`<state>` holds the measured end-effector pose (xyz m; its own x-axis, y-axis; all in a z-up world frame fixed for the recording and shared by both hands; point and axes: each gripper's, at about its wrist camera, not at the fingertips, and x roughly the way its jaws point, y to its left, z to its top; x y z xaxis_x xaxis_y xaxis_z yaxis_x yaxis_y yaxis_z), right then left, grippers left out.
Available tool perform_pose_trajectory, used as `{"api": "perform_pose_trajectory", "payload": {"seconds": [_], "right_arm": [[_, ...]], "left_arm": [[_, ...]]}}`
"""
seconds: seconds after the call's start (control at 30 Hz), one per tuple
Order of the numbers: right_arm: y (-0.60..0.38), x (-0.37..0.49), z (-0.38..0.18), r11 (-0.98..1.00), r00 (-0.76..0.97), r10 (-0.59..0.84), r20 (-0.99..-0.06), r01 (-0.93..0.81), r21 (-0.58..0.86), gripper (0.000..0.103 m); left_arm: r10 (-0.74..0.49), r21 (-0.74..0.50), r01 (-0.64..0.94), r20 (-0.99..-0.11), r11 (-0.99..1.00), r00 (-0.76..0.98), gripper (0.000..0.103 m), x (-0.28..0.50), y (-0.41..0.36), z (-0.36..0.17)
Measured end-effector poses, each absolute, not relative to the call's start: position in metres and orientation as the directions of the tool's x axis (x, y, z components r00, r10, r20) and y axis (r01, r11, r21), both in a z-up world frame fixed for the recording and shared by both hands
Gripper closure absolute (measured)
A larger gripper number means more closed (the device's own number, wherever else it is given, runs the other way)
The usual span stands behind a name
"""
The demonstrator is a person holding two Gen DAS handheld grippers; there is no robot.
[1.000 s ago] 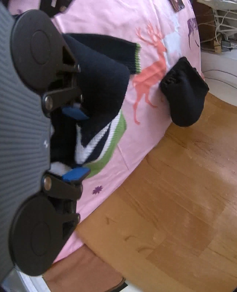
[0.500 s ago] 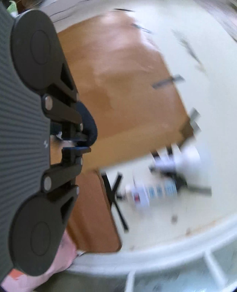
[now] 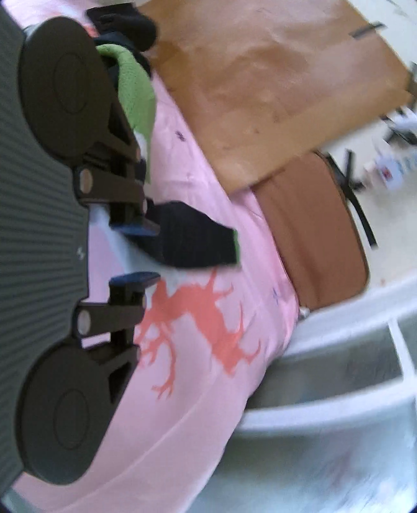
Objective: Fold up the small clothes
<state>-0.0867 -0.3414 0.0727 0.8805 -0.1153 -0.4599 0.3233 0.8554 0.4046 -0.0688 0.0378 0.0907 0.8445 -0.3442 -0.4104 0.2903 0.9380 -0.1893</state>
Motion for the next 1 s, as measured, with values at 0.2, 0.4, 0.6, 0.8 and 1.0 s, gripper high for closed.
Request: {"api": "perform_pose_trajectory", "payload": {"seconds": [0.2,0.4,0.6,0.8,1.0], "right_arm": [[-0.345,-0.095,0.088,0.862,0.914,-0.126,-0.386,0.293,0.413,0.06],[-0.336,-0.093,0.093,0.892,0.935,-0.072,-0.346,0.216,0.397,0.058],[-0.299,-0.067,0.102,0.957,0.94,0.034,-0.338,0.067,0.281,0.057],[-0.267,-0.036,0.116,0.969,0.931,0.174,-0.32,-0.104,0.224,0.053],[-0.213,-0.007,0.13,0.931,0.85,0.363,-0.381,-0.325,0.163,0.052]], "left_arm": [[-0.457,-0.246,0.387,-0.537,0.889,0.709,0.023,-0.003,-0.052,0.071],[-0.419,-0.253,0.335,-0.595,0.908,0.685,0.094,0.016,-0.06,0.044],[-0.285,-0.259,0.187,-0.423,0.948,0.86,0.101,-0.052,0.045,0.082],[-0.129,-0.362,-0.03,-0.407,0.932,0.904,0.101,-0.137,0.156,0.084],[-0.17,-0.347,0.007,-0.441,0.938,0.881,0.099,-0.136,0.134,0.073]]}}
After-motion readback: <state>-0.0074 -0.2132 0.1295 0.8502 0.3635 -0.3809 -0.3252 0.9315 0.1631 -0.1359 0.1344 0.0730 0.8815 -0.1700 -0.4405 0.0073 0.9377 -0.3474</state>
